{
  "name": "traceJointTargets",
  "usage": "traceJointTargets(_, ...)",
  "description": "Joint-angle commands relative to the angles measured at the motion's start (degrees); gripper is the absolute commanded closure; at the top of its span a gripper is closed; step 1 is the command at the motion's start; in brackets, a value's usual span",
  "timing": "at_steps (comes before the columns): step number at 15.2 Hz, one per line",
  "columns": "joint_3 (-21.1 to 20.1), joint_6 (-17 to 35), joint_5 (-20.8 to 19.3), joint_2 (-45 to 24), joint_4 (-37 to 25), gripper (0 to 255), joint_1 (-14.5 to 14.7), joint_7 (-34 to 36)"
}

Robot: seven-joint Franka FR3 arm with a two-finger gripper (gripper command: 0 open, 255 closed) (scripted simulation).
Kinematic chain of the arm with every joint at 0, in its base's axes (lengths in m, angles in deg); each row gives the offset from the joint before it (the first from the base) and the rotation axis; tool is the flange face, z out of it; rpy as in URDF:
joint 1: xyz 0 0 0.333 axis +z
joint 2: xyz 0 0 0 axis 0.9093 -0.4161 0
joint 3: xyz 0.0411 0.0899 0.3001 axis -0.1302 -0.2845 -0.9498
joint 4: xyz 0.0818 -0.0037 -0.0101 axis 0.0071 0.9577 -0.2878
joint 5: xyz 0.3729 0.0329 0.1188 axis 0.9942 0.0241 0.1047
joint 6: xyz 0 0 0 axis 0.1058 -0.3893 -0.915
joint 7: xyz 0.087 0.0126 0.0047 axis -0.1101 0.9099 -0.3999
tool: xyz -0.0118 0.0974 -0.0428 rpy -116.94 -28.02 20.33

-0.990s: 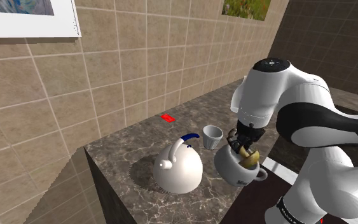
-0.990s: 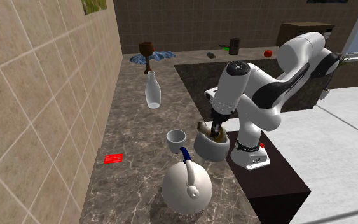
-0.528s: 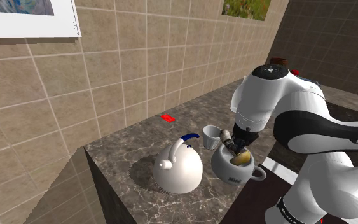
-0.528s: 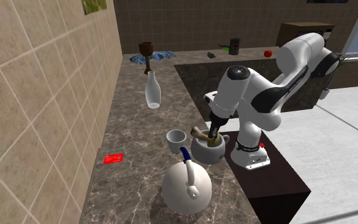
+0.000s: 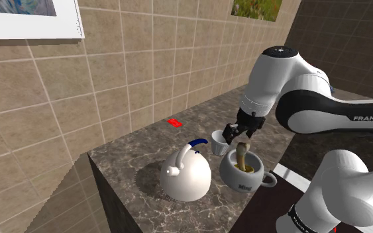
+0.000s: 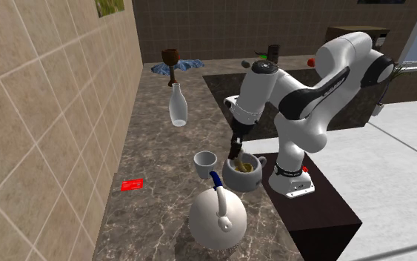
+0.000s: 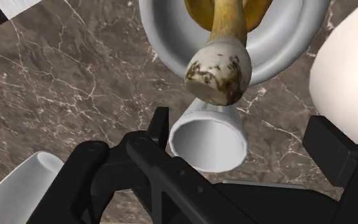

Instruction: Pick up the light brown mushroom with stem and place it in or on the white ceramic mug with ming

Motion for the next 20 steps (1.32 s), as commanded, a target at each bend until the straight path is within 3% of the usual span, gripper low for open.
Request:
traceJointTargets(1,1.72,1.43,-0.65,-1.47,-2.02,0,-0.45,-2.42)
traceJointTargets(9,2.08,8.08,-1.47,-3.39,2.63,0,-1.14,-2.12)
traceJointTargets(16,2.08,8.08,-1.47,-3.39,2.63,0,-1.14,-2.12)
traceJointTargets(17,2.08,8.08,-1.47,-3.39,2.63,255,-1.14,-2.12)
traceJointTargets(20,2.08,8.09,-1.47,-3.39,2.63,255,-1.14,-2.12)
